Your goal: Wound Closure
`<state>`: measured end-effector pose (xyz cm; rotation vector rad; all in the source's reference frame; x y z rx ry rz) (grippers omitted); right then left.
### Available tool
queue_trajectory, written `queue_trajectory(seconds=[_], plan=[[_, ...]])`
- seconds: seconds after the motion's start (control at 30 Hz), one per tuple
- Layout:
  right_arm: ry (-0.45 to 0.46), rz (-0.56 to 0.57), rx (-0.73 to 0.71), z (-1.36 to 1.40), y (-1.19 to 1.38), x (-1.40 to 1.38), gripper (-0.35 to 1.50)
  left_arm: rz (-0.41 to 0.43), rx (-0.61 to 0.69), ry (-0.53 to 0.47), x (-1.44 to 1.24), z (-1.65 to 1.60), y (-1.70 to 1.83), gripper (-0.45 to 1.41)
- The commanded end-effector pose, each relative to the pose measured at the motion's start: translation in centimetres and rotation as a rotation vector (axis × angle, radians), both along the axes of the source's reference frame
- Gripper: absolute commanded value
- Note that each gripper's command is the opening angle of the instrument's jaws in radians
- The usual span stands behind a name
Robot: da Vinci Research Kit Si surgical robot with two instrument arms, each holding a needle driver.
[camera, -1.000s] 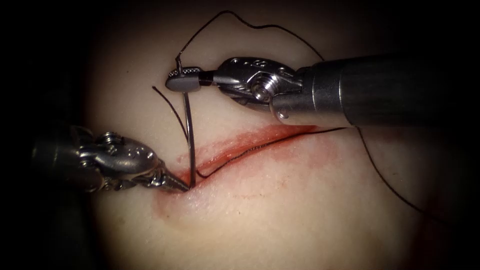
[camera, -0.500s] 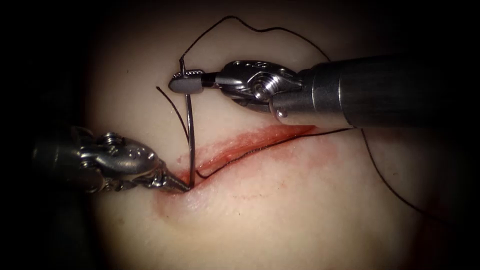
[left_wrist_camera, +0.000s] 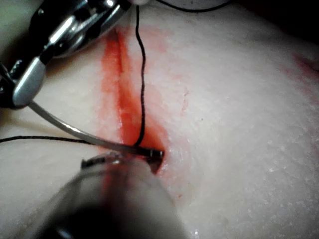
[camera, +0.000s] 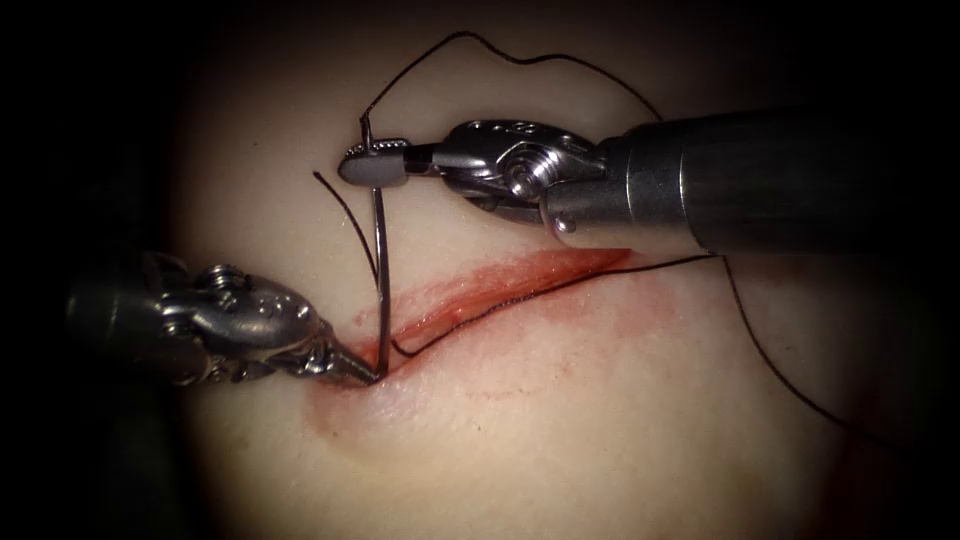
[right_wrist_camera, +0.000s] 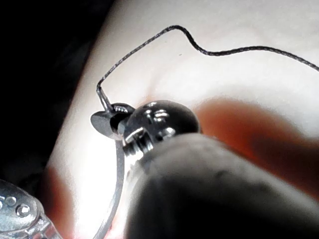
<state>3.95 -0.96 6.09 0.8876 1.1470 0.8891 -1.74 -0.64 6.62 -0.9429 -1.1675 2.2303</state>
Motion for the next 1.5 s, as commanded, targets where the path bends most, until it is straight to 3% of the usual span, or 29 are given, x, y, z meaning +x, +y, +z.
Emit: queue_trajectory(seconds=[0.03, 0.67, 1.5], plan=[[0.002, -0.004, 0.012, 0.03, 0.00, 0.09, -0.35, 0.002, 0.000, -0.001, -0.04, 0.05, -0.03, -0.45], [-0.001, -0.013, 0.217, 0.03, -0.16, 0.08, -0.35, 0.010, 0.010, 0.004, -0.03, 0.08, -0.05, -0.45], [0.018, -0.119, 0.337, -0.05, -0.46, 0.13, -0.35, 0.023, 0.024, 0.010, 0.02, 0.11, -0.08, -0.45]])
